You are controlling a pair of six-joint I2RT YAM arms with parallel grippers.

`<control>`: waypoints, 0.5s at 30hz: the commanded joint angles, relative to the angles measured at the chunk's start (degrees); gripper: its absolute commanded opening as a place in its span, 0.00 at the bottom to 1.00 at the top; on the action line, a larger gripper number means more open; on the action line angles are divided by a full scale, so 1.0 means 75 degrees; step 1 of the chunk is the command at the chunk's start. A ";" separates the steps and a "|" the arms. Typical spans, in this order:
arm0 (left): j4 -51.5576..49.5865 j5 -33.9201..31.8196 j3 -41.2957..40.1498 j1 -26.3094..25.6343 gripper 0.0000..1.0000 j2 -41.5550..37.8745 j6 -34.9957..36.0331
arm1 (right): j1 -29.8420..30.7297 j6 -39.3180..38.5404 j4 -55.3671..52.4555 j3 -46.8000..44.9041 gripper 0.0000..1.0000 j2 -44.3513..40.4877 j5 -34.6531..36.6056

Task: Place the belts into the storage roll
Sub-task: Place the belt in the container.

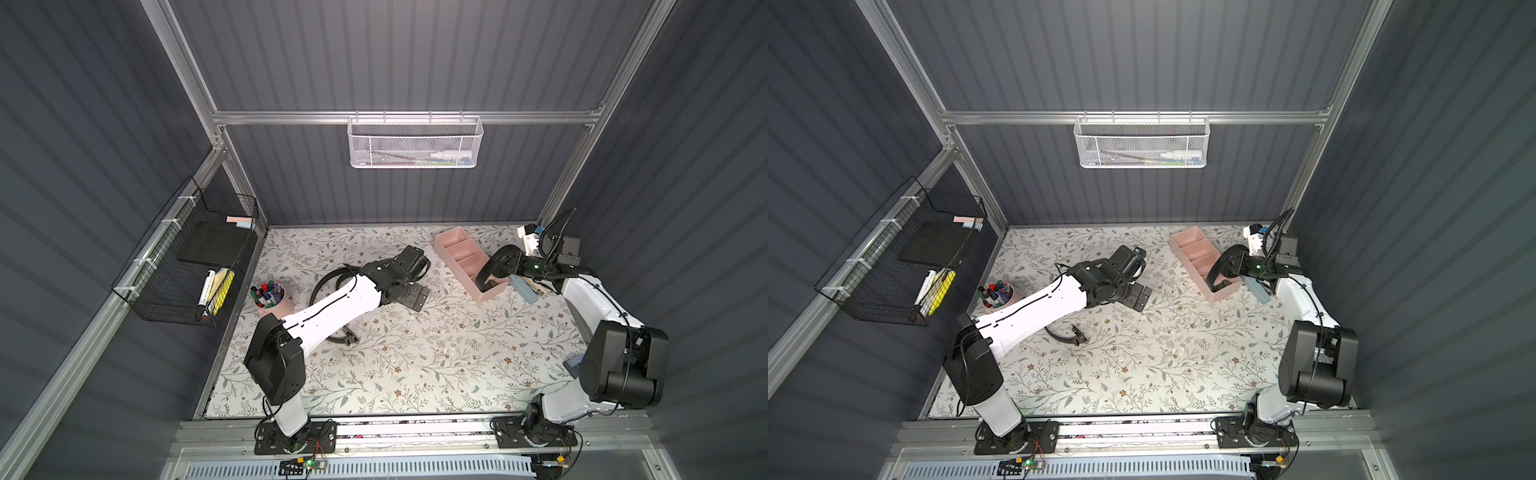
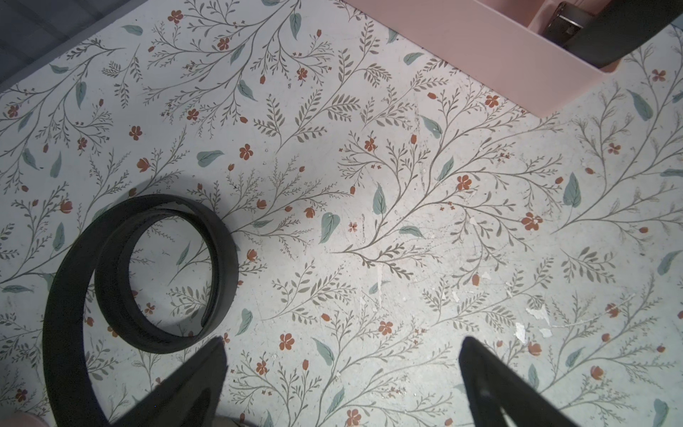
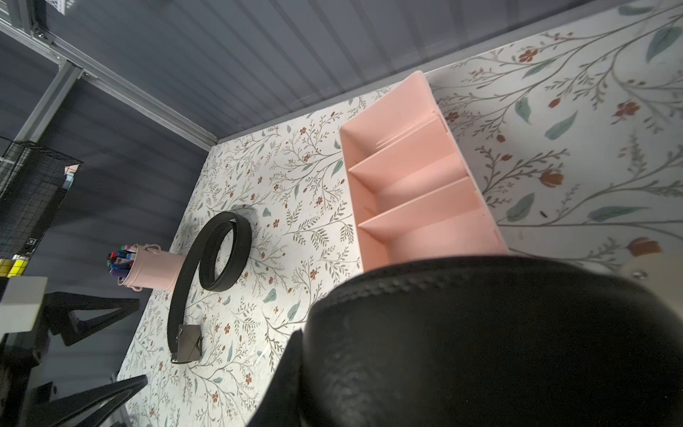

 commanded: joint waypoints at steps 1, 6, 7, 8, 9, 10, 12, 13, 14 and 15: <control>-0.0096 0.0147 -0.0117 0.0070 0.99 -0.0123 -0.0145 | 0.0054 -0.0007 0.0311 -0.0127 0.00 0.0090 -0.0425; -0.0071 0.0224 -0.0077 0.0071 0.99 -0.0065 -0.0151 | 0.0077 0.0689 0.0839 -0.0350 0.00 0.0251 -0.0683; -0.0066 0.0250 -0.0056 0.0066 0.99 -0.0034 -0.0142 | 0.0071 0.0913 0.0958 -0.0390 0.00 0.0323 -0.0747; -0.0083 0.0280 -0.0019 0.0064 0.99 -0.0008 -0.0145 | 0.0076 0.1137 0.1105 -0.0442 0.00 0.0388 -0.0814; -0.0084 0.0302 0.0006 0.0064 1.00 0.0006 -0.0130 | 0.0086 0.1402 0.1338 -0.0536 0.00 0.0440 -0.0873; -0.0072 0.0346 0.0036 0.0070 1.00 0.0024 -0.0125 | 0.0083 0.1802 0.1725 -0.0687 0.00 0.0495 -0.0978; -0.0072 0.0398 0.0098 0.0064 0.99 0.0074 -0.0068 | 0.0088 0.2520 0.2554 -0.1003 0.00 0.0580 -0.1062; -0.0069 0.0429 0.0134 0.0066 0.99 0.0106 -0.0035 | 0.0088 0.2761 0.2730 -0.1094 0.00 0.0655 -0.1044; -0.0066 0.0470 0.0182 0.0064 0.99 0.0144 -0.0005 | 0.0095 0.2949 0.2901 -0.1160 0.00 0.0719 -0.1052; -0.0056 0.0504 0.0221 0.0069 1.00 0.0175 0.0040 | 0.0114 0.3101 0.3046 -0.1214 0.00 0.0766 -0.1064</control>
